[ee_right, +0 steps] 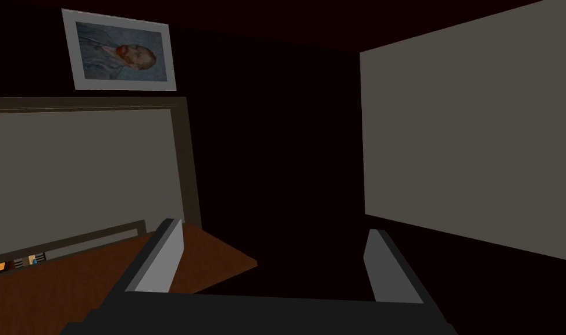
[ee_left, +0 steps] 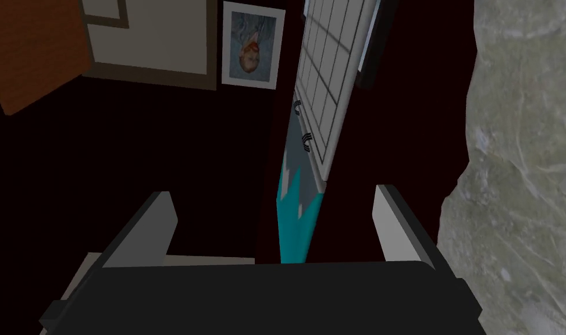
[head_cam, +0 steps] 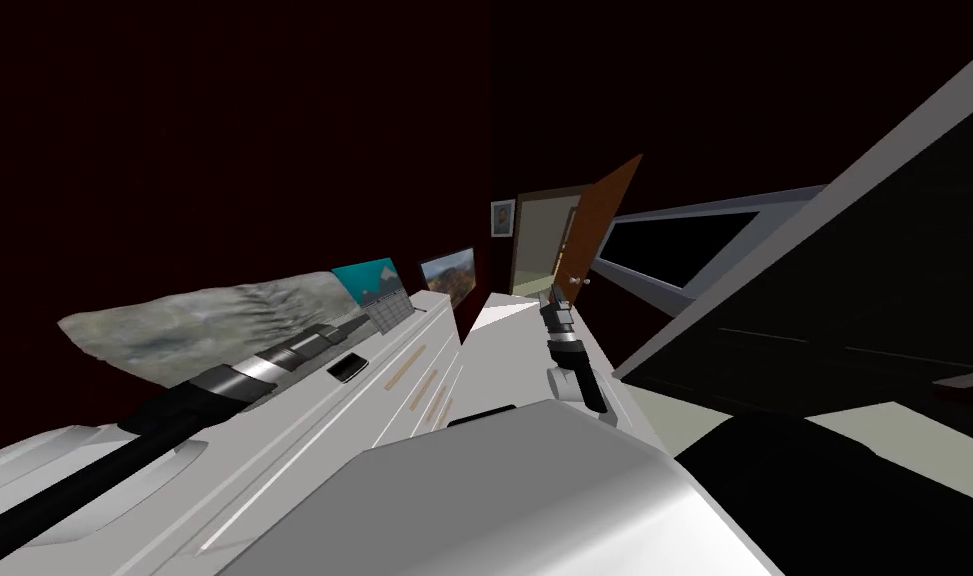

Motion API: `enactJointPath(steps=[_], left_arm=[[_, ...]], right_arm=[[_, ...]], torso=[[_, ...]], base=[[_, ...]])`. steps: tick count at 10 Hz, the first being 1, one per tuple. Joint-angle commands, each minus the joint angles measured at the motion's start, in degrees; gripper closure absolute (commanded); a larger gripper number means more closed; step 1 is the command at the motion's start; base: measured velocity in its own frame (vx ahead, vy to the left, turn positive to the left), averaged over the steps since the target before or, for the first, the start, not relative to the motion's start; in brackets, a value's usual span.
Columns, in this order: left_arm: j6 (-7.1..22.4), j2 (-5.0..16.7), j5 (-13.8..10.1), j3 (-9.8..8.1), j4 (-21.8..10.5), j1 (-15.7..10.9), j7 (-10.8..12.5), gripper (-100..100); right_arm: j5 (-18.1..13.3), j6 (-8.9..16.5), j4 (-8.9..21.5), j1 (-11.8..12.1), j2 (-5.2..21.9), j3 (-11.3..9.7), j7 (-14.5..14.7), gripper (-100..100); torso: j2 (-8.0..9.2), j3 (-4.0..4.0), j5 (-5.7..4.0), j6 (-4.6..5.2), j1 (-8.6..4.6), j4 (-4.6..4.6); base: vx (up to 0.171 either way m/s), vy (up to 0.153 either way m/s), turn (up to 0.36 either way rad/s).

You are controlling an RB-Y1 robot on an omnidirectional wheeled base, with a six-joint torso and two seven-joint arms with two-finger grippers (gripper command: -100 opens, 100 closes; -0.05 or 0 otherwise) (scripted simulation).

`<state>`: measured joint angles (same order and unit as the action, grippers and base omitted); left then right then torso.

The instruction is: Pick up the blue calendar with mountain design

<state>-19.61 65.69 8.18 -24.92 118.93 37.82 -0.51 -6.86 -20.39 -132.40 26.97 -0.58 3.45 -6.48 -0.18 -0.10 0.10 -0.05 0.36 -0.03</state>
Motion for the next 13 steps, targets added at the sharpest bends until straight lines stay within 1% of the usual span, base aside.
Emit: enactJointPath(steps=[1, 3, 4, 5, 6, 7, 8, 9, 10, 11, 12, 13], left_arm=[[0.5, 2.1, 0.7, -0.84, -0.2, 0.2, -0.6, -100], [1.0, 4.3, 1.5, -1.70, -0.3, 0.5, -1.1, -100], [1.3, 6.0, 2.1, -2.39, -0.5, 0.7, -1.5, -100], [1.5, 7.1, 2.5, -2.86, -0.6, 0.8, -1.8, -100], [1.3, 6.3, 2.2, -2.47, -0.6, 0.6, -1.6, -100], [1.4, 6.4, 2.3, -2.52, -0.6, 0.6, -1.7, 0], [0.2, 5.2, 4.2, 0.35, -3.4, -2.2, -0.9, -100], [0.2, 5.2, 4.2, 2.00, -5.2, -4.0, -0.9, -100], [0.2, 5.2, 4.2, 2.80, -7.1, -5.7, -0.9, -100], [0.2, 5.2, 4.2, 2.80, -8.6, -7.1, -0.9, -100], [0.2, 5.2, 4.2, 2.80, -8.9, -8.2, -0.9, -100], [-0.9, 3.9, 6.2, 5.38, -10.7, -9.8, -0.2, -100]], right_arm=[[0.0, 0.0, 0.0, 0.0, 0.0, 0.0, 0.0, 0], [0.0, 0.0, 0.0, 0.0, 0.0, 0.0, 0.0, 0], [0.0, 0.0, 0.0, 0.0, 0.0, 0.0, 0.0, 0], [0.0, 0.0, 0.0, 0.0, 0.0, 0.0, 0.0, 0], [0.0, 0.0, 0.0, 0.0, 0.0, 0.0, 0.0, 0], [0.0, 0.0, 0.0, 0.0, 0.0, 0.0, 0.0, 0], [0.0, 0.0, 0.0, 0.0, 0.0, 0.0, 0.0, 0], [0.0, 0.0, 0.0, 0.0, 0.0, 0.0, 0.0, 0], [0.0, 0.0, 0.0, 0.0, 0.0, 0.0, 0.0, 0], [0.0, 0.0, 0.0, 0.0, 0.0, 0.0, 0.0, 0], [0.0, 0.0, 0.0, 0.0, 0.0, 0.0, 0.0, 0], [0.0, 0.0, 0.0, 0.0, 0.0, 0.0, 0.0, 0]], torso=[[0.00, 0.00, 0.00, 0.00, 0.00, 0.00], [0.02, 0.01, -0.01, -0.01, -0.07, 0.00], [0.03, 0.02, -0.02, -0.01, -0.10, 0.01], [0.02, 0.01, -0.01, 0.01, -0.04, 0.00], [0.04, 0.02, 0.00, -0.02, -0.02, 0.01], [0.05, 0.03, -0.02, -0.06, -0.16, 0.02], [0.04, 0.03, -0.05, -0.05, -0.29, 0.01], [0.38, 0.20, -0.04, 0.00, -0.27, 0.07], [0.55, 0.32, -0.03, -0.06, -0.19, 0.13], [0.44, 0.28, -0.02, -0.22, -0.16, 0.13], [0.27, 0.20, -0.01, -0.34, -0.01, 0.12], [0.16, 0.13, 0.00, -0.34, 0.08, 0.09]], base=[[0.009, 0.084, -0.157], [0.001, 0.067, -0.155], [-0.001, 0.085, -0.229], [-0.008, 0.092, -0.180], [-0.005, 0.041, -0.033], [0.000, 0.008, 0.004], [-0.128, 0.020, -0.182], [-0.163, 0.046, -0.120], [-0.079, 0.020, -0.017], [-0.011, -0.016, 0.021], [0.014, -0.018, 0.025], [-0.087, 0.007, -0.180]])
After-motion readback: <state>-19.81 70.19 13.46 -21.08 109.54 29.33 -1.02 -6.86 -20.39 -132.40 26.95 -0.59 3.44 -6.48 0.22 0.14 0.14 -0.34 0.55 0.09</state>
